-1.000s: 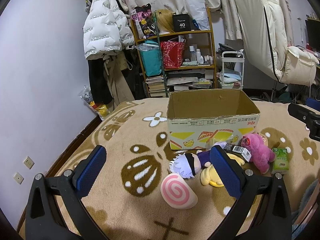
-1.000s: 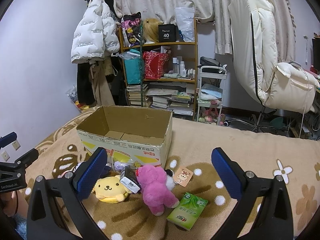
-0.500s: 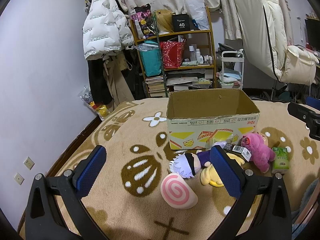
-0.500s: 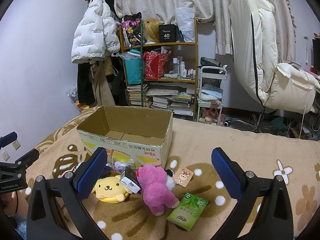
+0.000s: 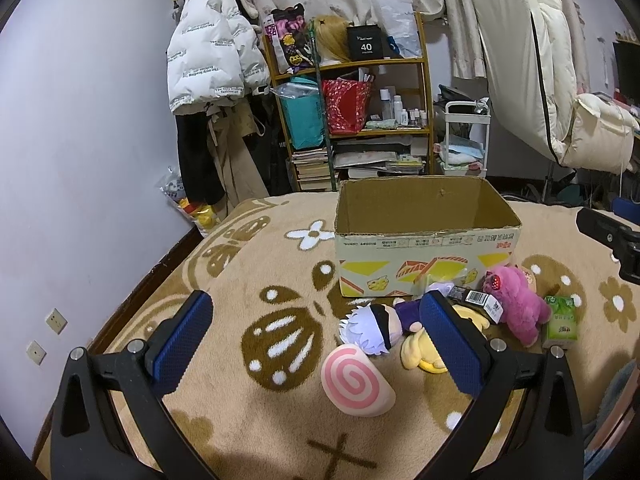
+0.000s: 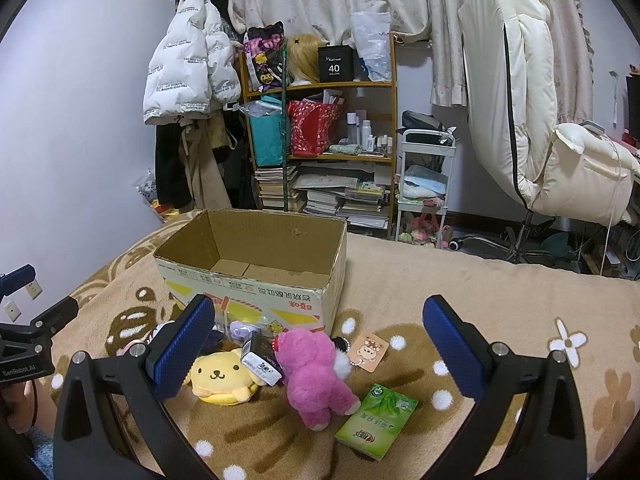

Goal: Organize soft objects

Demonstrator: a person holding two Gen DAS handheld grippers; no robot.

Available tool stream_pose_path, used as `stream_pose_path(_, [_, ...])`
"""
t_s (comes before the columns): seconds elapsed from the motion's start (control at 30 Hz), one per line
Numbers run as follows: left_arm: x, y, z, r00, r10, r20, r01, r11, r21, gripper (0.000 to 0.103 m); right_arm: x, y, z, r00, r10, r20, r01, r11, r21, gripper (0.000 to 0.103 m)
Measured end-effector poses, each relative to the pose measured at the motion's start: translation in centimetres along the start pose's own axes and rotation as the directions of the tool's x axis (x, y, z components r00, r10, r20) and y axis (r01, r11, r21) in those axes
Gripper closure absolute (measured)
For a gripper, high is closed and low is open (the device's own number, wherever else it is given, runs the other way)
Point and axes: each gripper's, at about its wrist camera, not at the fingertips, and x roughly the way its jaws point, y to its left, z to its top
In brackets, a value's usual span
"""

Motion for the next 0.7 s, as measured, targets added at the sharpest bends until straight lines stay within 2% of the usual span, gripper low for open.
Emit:
stream_pose_path(0.3, [0.1,0.2,0.3,1.000,-0.008,-0.023,0.007,1.000,-0.008,0.001,0.0,0.1,0.0,1.000,0.001,-0.005,-0.001,1.000,-0.001,0.000])
stream_pose_path(0.4, [0.8,-0.2,0.5,0.998,-0.006,-0.057,0.006,1.000,0.003,0.001,0.0,0.1,0.1,1.000,0.001,-0.010,-0.001,1.000,-0.003,0.000])
stream_pose_path(0.5, [1.7,-0.4,0.5,0.995,-0.013,-0.104,0.015,1.000,0.016,0.001,0.5,0.1,0.0,0.999,-0.033,-0.002,0.033,0.999,-0.009,0.000])
stream_pose_path(0.7, [3.9,-0.4,0.0,0.982,-0.023,-0.189,0.025,1.000,0.009,0.001,2.4,0.0,-0.1,0.999,-0.010,-0.043,0.010,1.000,0.001,0.000])
